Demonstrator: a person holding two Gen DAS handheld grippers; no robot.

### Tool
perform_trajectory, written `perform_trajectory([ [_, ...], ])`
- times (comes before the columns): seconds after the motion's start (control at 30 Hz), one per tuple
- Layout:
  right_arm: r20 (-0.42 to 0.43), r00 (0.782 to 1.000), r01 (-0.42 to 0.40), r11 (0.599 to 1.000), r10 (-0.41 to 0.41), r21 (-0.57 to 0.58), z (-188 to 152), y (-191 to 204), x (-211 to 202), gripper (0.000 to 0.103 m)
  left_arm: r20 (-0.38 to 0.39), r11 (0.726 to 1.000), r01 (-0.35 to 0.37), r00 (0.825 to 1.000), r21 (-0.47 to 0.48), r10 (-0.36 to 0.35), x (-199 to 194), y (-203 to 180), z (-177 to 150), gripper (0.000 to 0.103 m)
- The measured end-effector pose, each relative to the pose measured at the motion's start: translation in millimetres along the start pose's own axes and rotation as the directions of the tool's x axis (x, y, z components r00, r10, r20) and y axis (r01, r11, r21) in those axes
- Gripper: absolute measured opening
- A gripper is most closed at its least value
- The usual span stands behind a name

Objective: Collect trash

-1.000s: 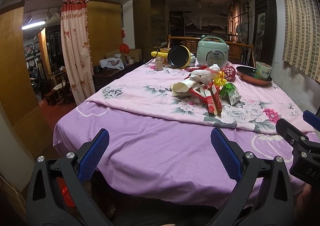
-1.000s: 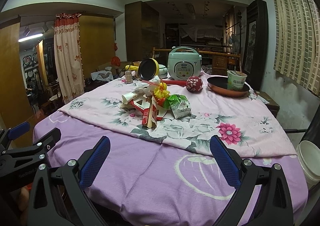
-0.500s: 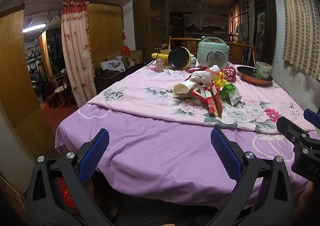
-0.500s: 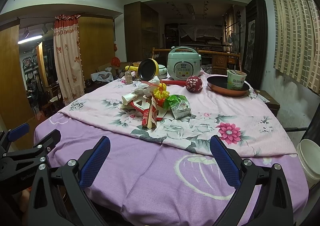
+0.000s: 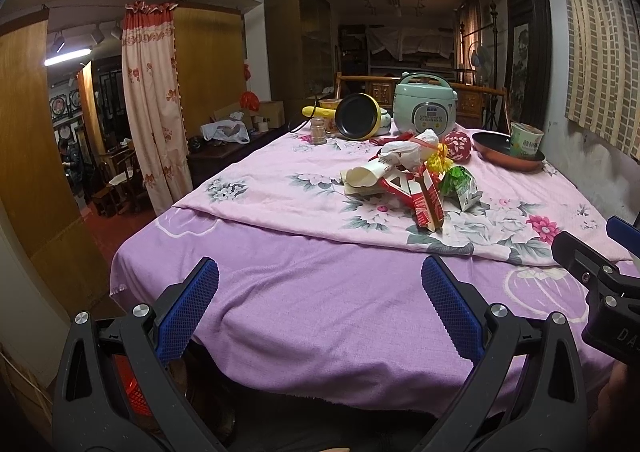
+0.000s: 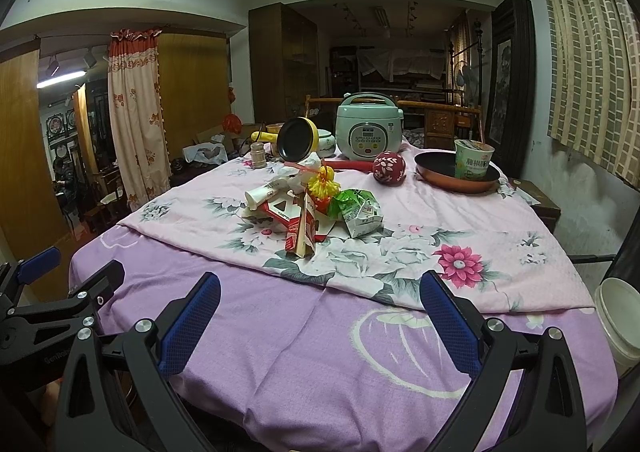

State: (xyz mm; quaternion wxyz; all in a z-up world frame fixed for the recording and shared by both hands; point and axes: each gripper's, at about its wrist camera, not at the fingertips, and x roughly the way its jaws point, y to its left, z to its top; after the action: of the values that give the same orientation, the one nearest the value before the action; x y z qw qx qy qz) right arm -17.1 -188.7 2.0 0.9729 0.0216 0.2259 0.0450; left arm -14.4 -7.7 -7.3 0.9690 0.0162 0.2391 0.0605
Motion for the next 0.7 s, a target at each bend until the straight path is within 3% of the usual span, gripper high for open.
perform_trajectory([
  [0.7, 0.005, 1.0, -0.001, 1.0, 0.001, 0.002, 0.4, 1.1, -3.1, 0.098, 0.002, 1.0, 0.0, 1.0, 0.004, 0.0, -0.6, -1.5, -0.7, 0.097],
])
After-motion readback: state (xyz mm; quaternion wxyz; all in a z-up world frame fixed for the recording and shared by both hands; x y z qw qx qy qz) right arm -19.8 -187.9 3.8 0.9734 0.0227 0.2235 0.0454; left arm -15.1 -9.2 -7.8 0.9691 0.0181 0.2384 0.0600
